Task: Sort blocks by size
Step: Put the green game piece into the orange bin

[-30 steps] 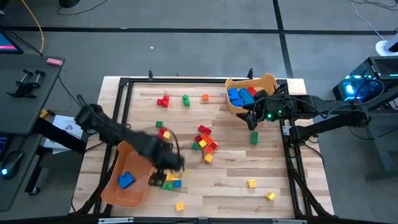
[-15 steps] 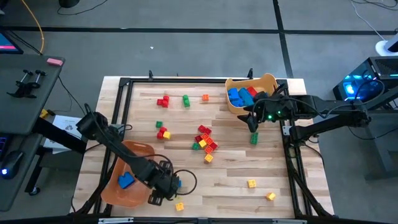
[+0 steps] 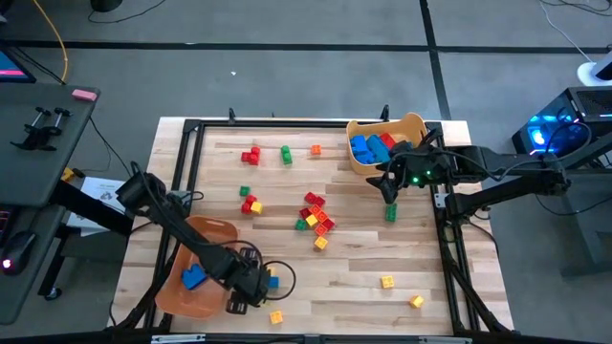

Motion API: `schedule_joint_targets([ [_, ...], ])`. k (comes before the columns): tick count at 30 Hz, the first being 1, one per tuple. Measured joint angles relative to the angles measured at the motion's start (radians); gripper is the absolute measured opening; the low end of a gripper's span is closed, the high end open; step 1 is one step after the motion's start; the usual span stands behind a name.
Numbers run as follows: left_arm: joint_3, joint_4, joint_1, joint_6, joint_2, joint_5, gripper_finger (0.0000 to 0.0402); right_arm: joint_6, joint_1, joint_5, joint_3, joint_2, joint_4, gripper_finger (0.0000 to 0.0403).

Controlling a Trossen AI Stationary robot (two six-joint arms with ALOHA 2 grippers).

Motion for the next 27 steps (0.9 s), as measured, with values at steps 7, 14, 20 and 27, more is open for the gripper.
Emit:
schedule_joint_targets([
  [7,-0.019,0.015,0.006,-0.001,0.000,-0.036,0.0248,-0.003,0.000,0.000,0.000,0.000,0.000,0.0275],
  [14,-0.018,0.073,0.026,0.000,0.015,-0.049,0.0248,-0.003,0.000,0.003,0.000,0.000,0.000,0.0275],
  [20,-0.021,0.083,0.026,0.000,0.061,-0.021,0.0248,-0.003,0.000,0.003,0.000,0.000,-0.001,0.0275],
  [27,-0.014,0.089,0.024,0.000,0.095,-0.049,0.0248,-0.003,0.000,0.003,0.000,0.000,-0.003,0.0275],
])
